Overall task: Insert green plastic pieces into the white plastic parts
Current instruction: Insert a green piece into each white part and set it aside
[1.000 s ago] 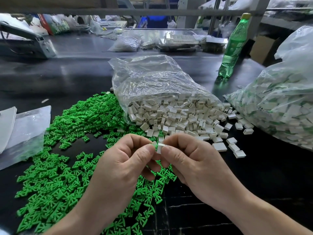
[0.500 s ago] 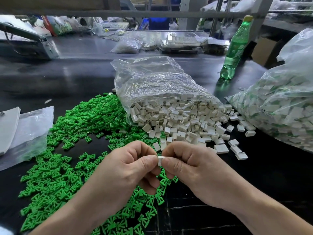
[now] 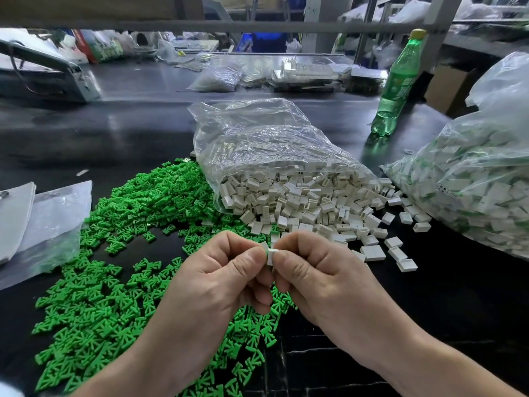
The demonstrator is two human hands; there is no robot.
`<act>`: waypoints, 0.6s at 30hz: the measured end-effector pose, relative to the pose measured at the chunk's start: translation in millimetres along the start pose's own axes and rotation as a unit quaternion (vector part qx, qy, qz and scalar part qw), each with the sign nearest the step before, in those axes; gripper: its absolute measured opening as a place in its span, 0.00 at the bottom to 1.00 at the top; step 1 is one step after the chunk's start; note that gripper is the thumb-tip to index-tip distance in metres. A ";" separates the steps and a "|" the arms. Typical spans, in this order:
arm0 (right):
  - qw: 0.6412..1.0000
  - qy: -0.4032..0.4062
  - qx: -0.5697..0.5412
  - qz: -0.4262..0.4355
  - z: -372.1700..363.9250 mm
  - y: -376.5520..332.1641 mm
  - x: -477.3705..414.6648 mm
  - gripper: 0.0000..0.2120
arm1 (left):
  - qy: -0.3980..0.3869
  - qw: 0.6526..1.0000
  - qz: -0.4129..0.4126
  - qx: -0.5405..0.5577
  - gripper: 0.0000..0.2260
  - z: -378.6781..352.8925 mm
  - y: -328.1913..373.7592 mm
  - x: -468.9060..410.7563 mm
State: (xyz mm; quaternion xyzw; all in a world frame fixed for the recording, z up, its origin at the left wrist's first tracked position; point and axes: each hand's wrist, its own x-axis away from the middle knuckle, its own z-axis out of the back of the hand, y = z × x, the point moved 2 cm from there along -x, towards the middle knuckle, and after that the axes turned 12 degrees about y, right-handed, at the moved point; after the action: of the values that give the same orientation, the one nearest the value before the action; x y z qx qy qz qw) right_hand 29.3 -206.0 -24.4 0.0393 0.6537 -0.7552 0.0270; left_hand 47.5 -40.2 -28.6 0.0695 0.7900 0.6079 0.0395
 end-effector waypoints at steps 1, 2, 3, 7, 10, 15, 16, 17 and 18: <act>1.000 0.001 -0.017 -0.003 -1.3 -0.2 0.3 0.11 | 0.002 1.000 -0.002 0.007 0.08 -0.9 -0.1 0.6; 0.999 0.000 -0.037 -0.002 -2.8 -0.7 0.9 0.10 | 0.005 1.000 -0.004 0.012 0.08 -2.1 -0.1 1.2; 0.998 -0.003 -0.064 0.000 -4.2 -1.5 1.5 0.09 | 0.010 1.000 -0.004 0.017 0.08 -3.4 0.0 1.9; 0.990 -0.011 -0.141 0.003 -7.8 -5.3 3.4 0.08 | 0.021 0.999 -0.003 0.038 0.06 -8.3 0.0 3.9; 0.990 -0.014 -0.138 0.015 -9.0 -5.5 3.8 0.10 | 0.018 0.999 -0.016 0.040 0.06 -10.6 -0.4 6.9; 0.990 -0.025 -0.138 -0.012 -6.9 -10.5 2.0 0.09 | 0.014 0.998 -0.067 -0.017 0.12 -6.0 1.1 1.9; 0.991 -0.037 -0.128 -0.034 -6.6 -10.9 1.5 0.08 | 0.022 0.995 -0.079 -0.053 0.16 -3.1 2.6 -0.8; 0.992 -0.056 -0.100 -0.044 -7.5 -11.5 2.2 0.08 | 0.036 0.993 -0.084 -0.073 0.20 0.3 3.8 -3.0; 0.995 -0.077 -0.056 -0.041 -10.5 -11.5 4.3 0.07 | 0.047 0.994 -0.075 -0.059 0.25 2.3 4.4 -3.8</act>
State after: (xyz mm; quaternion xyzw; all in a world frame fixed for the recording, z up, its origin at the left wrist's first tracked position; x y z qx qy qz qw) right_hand 24.2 -193.9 -15.0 -0.0475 0.6923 -0.7184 0.0483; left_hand 51.8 -37.5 -25.0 -0.0214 0.7566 0.6514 0.0517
